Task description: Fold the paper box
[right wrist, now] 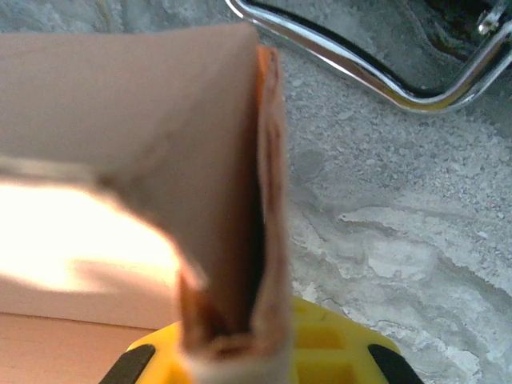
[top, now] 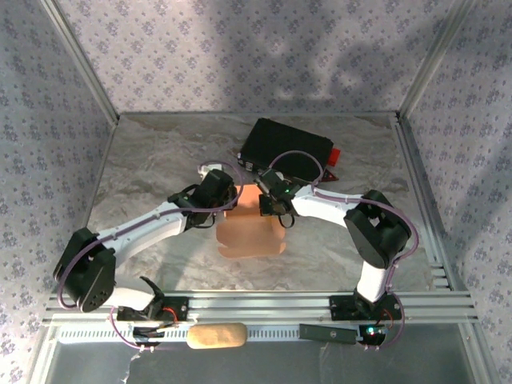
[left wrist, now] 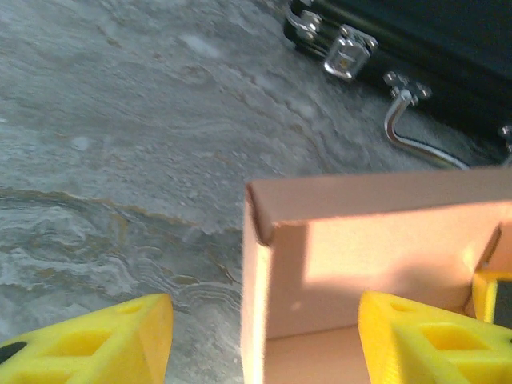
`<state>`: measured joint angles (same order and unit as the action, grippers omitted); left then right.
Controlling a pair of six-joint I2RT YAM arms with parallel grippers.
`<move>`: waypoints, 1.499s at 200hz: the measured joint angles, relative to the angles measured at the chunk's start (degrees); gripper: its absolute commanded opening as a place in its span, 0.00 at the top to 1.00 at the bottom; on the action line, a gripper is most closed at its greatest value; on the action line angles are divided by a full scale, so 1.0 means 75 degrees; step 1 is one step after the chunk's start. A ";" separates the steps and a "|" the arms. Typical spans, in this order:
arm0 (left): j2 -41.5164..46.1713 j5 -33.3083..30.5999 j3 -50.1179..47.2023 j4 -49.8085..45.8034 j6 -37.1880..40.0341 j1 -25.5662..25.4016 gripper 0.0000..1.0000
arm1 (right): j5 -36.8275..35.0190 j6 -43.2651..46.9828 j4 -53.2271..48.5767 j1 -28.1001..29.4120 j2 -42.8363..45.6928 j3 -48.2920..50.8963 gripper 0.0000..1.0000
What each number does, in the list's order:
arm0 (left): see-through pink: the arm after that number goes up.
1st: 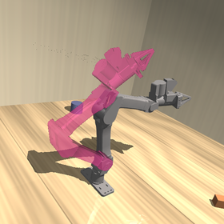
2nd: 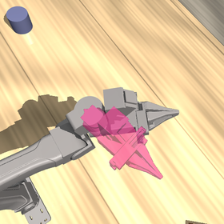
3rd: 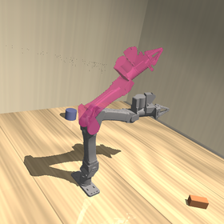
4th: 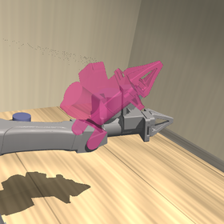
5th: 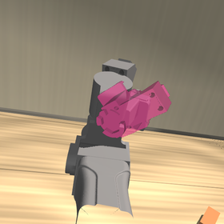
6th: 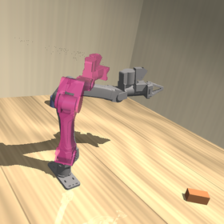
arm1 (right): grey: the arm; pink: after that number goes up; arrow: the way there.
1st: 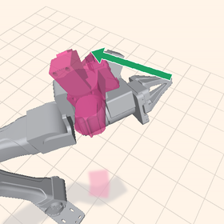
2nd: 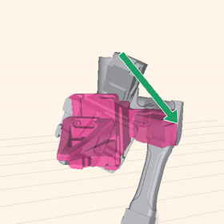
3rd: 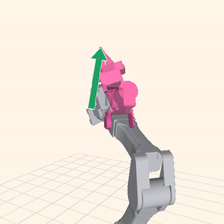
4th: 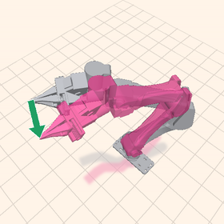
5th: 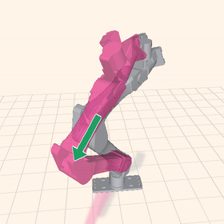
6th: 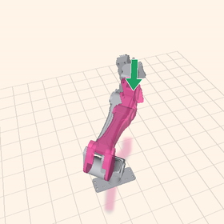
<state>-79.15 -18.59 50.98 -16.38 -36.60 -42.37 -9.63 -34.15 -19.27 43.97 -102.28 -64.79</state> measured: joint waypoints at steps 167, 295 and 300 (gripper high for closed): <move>-0.1454 -0.1416 0.0303 0.0140 0.0440 -0.0283 1.00 | 0.0289 -0.0277 -0.0358 0.0017 -0.0020 -0.0251 1.00; -0.2078 -0.3506 0.1311 -0.1367 -0.0338 -0.1169 1.00 | 0.0775 -0.1641 -0.0452 0.0038 -0.0017 -0.0254 1.00; -0.2078 -0.3541 0.1320 -0.1408 -0.0347 -0.1172 1.00 | 0.0807 -0.1682 -0.0449 0.0038 -0.0017 -0.0254 1.00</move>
<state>-94.74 -45.15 60.88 -26.94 -39.20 -51.16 -3.57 -46.76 -22.63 44.25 -102.41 -66.70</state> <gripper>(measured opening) 0.055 0.090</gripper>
